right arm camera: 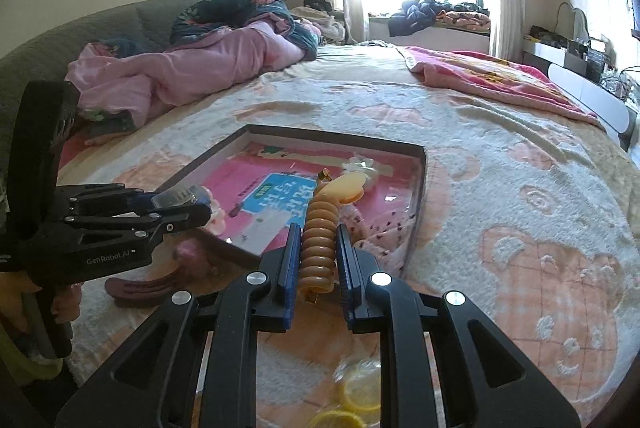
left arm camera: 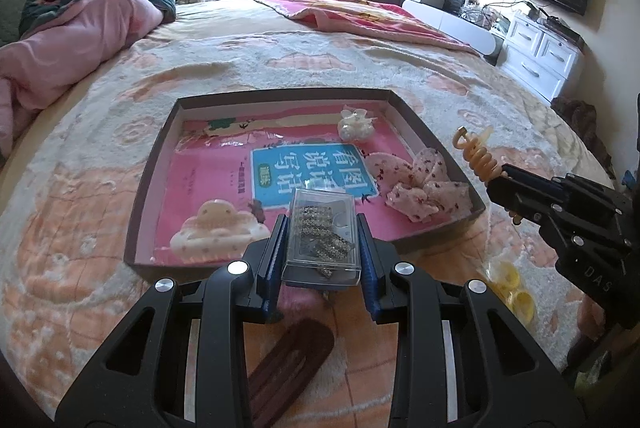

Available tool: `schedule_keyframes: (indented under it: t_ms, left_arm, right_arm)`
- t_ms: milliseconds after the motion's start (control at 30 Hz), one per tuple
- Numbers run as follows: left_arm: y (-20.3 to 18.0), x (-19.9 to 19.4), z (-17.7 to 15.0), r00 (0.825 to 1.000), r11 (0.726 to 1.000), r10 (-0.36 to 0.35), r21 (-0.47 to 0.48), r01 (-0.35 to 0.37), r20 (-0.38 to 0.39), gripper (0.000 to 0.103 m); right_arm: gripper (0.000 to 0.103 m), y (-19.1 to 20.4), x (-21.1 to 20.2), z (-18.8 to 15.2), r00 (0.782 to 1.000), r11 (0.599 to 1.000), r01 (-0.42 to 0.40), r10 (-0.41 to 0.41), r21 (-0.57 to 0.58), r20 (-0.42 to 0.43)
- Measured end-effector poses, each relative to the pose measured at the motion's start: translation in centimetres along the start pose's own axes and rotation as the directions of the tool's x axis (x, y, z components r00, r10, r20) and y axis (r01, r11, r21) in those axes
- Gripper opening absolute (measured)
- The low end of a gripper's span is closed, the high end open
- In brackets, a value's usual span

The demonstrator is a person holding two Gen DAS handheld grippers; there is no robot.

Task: Organize jewelry
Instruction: 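Carry the pin case with the left tool while the right tool carries the spiral tie over the box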

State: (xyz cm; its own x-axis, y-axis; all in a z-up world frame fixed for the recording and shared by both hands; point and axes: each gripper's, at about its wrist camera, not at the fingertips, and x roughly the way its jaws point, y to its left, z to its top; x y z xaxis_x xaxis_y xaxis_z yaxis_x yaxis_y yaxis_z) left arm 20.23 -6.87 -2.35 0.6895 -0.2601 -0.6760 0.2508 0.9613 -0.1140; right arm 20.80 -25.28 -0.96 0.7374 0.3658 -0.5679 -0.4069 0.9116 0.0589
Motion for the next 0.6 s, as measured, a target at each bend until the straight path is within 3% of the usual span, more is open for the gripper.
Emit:
schedule_keyframes:
  t_ms: [600]
  left_arm:
    - [2.9,4.0,2.8,0.998,0.999,0.029,-0.039,-0.031,-0.047,0.025]
  right_arm:
    - [0.017,-2.4,3.4,1.6,0.999,0.999,-0.011,0.013,0.038,-0.043]
